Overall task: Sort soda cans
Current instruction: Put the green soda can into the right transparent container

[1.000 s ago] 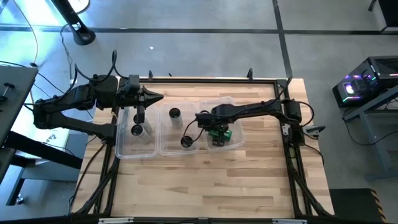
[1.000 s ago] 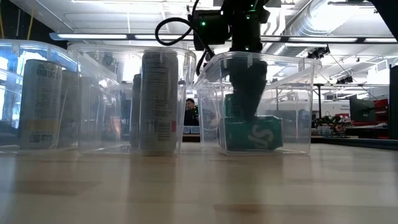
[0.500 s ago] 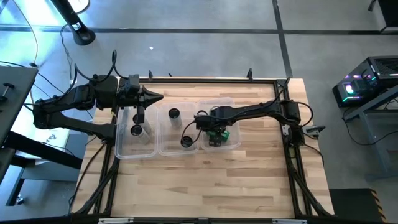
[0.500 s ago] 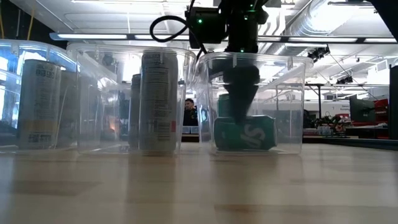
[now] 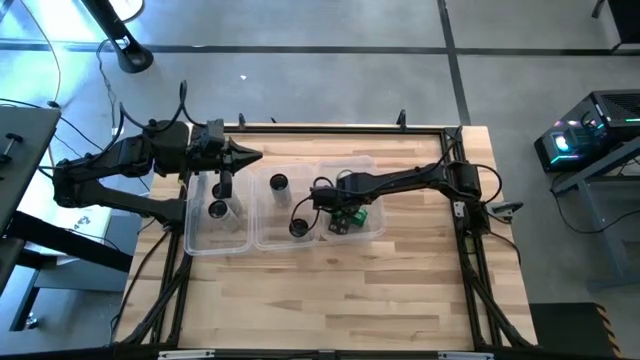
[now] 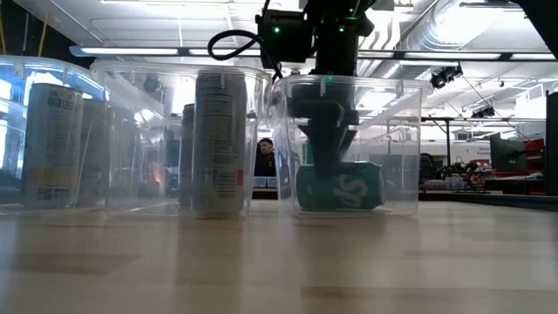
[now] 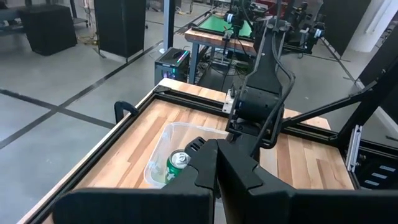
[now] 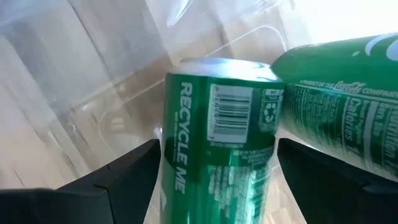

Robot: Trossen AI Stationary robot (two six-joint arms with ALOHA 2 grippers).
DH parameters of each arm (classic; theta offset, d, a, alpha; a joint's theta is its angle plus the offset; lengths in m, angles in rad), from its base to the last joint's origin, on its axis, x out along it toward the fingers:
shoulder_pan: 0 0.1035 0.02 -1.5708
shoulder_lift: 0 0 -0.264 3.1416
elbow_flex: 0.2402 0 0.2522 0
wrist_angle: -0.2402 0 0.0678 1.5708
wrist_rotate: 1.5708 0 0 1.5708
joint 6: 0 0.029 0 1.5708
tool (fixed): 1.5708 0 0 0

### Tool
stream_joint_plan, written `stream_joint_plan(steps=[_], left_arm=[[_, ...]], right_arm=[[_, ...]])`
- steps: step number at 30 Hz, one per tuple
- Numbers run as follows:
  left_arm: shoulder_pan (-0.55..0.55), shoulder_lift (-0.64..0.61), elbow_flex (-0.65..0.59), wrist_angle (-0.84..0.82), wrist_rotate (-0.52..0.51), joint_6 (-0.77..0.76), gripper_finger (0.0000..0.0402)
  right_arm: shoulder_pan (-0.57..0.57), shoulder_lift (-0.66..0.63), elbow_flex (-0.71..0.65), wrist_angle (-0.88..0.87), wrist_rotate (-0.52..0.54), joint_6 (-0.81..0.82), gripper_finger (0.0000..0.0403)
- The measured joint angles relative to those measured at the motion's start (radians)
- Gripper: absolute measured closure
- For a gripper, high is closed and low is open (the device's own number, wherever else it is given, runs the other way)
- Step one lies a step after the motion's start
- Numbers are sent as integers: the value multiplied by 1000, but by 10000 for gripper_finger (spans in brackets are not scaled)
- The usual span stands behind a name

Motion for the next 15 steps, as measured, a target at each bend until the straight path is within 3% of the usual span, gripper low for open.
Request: stream_joint_plan(steps=[4, 8, 15], left_arm=[[0, 0, 0, 12, 0, 10, 401], [0, -4, 0, 22, 0, 11, 401], [0, -21, 8, 50, -2, 38, 401]], right_arm=[[7, 0, 0, -6, 2, -17, 120], [10, 0, 0, -9, -4, -21, 212], [11, -13, 5, -20, -5, -18, 219]])
